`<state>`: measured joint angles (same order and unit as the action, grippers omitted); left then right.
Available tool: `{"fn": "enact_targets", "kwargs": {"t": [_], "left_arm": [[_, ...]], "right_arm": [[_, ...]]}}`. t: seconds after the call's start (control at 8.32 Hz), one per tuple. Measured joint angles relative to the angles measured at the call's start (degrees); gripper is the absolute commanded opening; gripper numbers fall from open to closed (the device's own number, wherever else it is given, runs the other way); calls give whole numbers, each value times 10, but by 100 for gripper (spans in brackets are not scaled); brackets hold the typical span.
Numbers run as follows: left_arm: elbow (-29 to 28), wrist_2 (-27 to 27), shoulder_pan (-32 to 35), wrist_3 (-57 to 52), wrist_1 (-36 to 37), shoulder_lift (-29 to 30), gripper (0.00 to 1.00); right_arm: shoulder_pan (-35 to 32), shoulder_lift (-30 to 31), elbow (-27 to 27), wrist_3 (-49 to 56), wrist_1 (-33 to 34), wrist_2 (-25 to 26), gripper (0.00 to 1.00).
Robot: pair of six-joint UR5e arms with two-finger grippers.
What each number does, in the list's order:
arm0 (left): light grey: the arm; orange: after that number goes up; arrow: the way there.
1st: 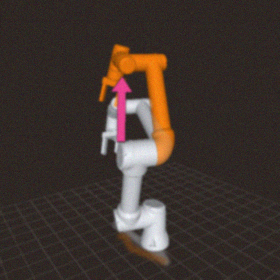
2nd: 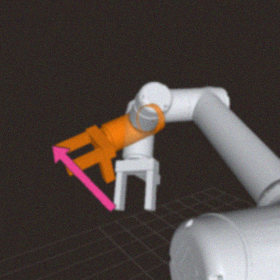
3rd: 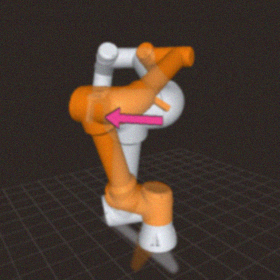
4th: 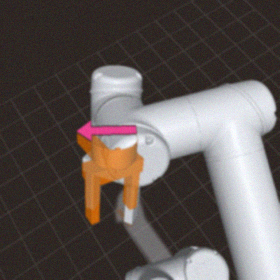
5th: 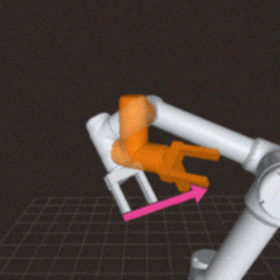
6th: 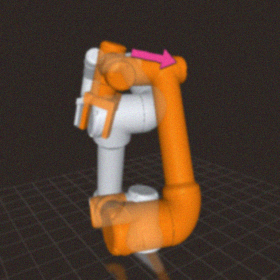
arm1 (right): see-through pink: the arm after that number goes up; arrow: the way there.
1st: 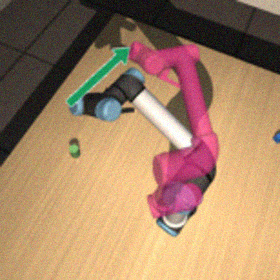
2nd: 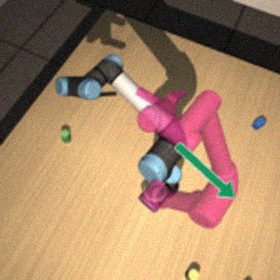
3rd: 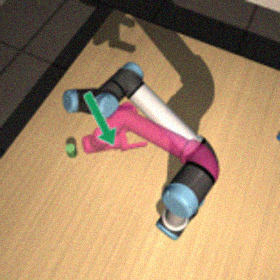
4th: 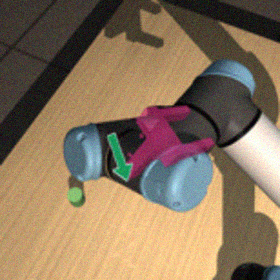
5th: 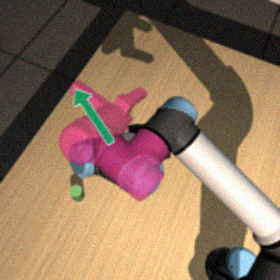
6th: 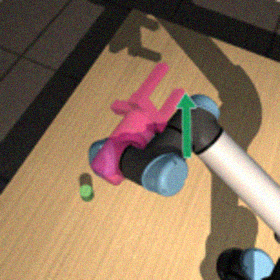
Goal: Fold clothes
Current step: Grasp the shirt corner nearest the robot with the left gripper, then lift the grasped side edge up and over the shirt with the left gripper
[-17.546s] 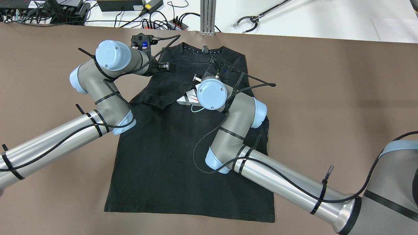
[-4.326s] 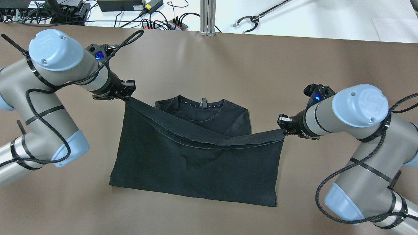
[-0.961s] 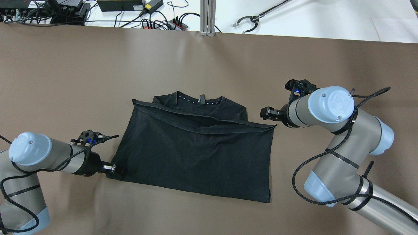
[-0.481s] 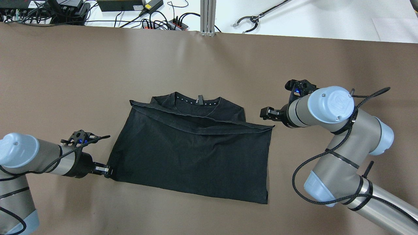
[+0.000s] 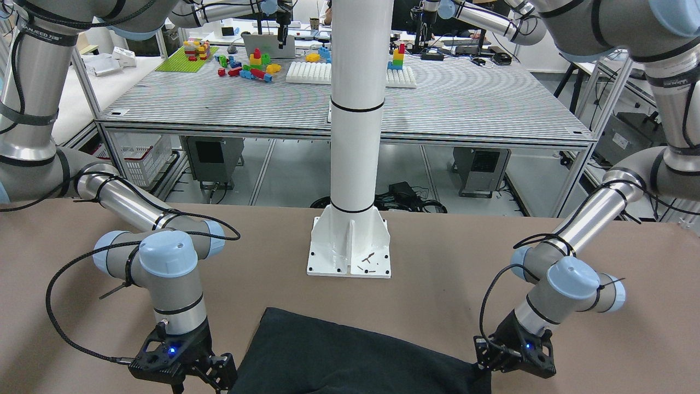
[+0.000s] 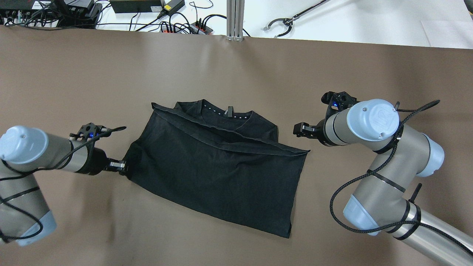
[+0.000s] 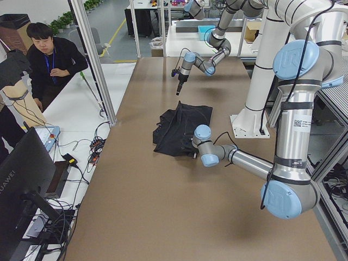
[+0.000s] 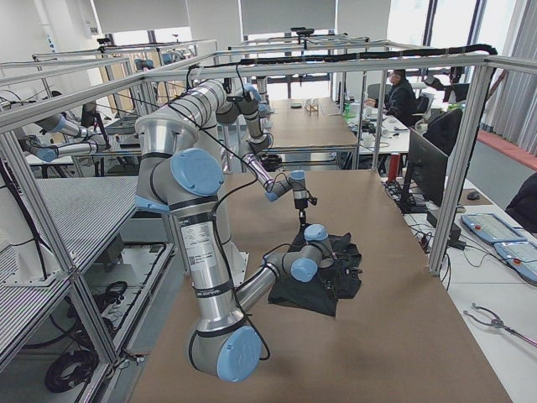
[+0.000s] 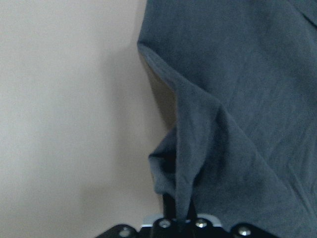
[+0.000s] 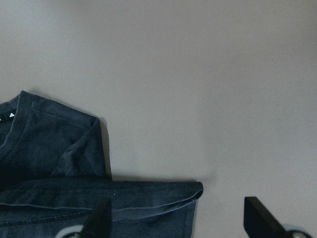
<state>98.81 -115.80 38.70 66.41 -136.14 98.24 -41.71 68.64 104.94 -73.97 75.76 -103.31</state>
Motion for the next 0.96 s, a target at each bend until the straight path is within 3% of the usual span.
{"fn": "enact_targets", "kwargs": {"t": [0.24,0.48,0.96], "left_arm": [[-78,0,54,-33,71,115,0],[-231,11,100,-68,108,255,0],[-514,93,127,-128,112,474,0]], "right_arm": [[1,1,-1,-2,0,0,94],[2,3,-1,-3,-1,0,94],[3,3,-2,-2,-1,-1,94]]}}
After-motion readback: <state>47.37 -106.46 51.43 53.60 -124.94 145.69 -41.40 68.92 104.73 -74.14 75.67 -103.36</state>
